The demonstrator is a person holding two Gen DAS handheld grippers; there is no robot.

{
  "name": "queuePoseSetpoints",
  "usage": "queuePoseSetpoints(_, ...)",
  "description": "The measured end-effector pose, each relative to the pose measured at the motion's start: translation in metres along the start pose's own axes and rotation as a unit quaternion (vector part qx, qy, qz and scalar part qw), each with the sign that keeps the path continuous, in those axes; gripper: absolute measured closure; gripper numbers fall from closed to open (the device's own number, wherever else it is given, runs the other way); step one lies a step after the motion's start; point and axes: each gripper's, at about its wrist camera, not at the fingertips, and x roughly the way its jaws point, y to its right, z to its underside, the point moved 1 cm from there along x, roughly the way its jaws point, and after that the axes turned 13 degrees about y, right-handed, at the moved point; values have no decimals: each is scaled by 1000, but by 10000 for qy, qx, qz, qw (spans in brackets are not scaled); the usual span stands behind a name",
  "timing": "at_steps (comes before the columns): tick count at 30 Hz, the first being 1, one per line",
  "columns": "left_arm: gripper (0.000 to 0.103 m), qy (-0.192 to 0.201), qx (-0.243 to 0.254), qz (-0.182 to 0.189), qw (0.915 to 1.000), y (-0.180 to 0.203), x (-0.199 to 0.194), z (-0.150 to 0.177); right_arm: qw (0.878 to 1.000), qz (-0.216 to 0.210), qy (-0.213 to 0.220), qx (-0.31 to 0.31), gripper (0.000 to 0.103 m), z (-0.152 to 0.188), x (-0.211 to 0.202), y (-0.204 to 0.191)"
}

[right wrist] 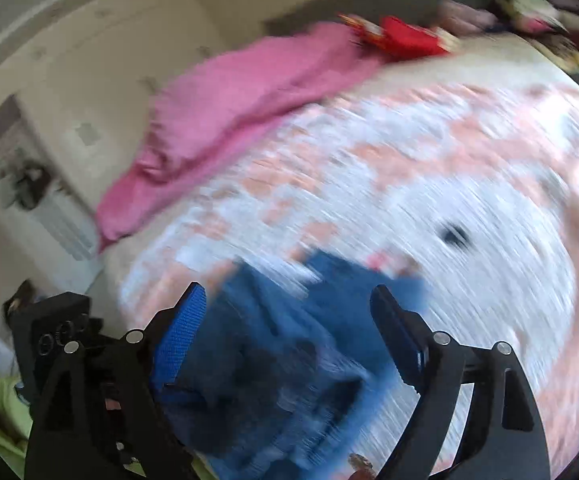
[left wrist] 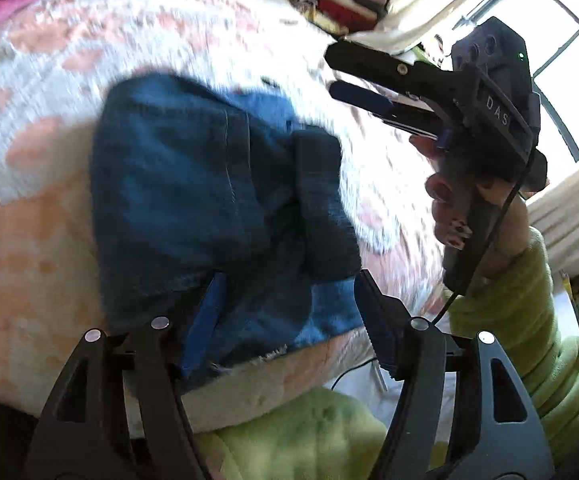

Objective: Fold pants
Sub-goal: 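Grasp the elastic waistband with the right tool and fold it over the pants, then lower the folded waistband onto the pants and open the right tool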

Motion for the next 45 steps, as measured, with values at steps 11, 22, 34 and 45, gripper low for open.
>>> queuePoseSetpoints(11,39,-17,129,-37,9999,5,7,3,9958,669,-557,-282,33,49,14,-15)
queuePoseSetpoints(22,23,471,767,-719,9933,10,-26,-6,9928,1064,-142,-541,19,51,-11,-25)
queuePoseSetpoints(34,10,760,949,-1161,9858,6,-47,-14,9884,1235,190,-865,9,39,-37,-50)
queuePoseSetpoints(45,10,915,1005,-1484,9795,0,-57,-20,9836,1418,408,-1040,9,36,-67,-61)
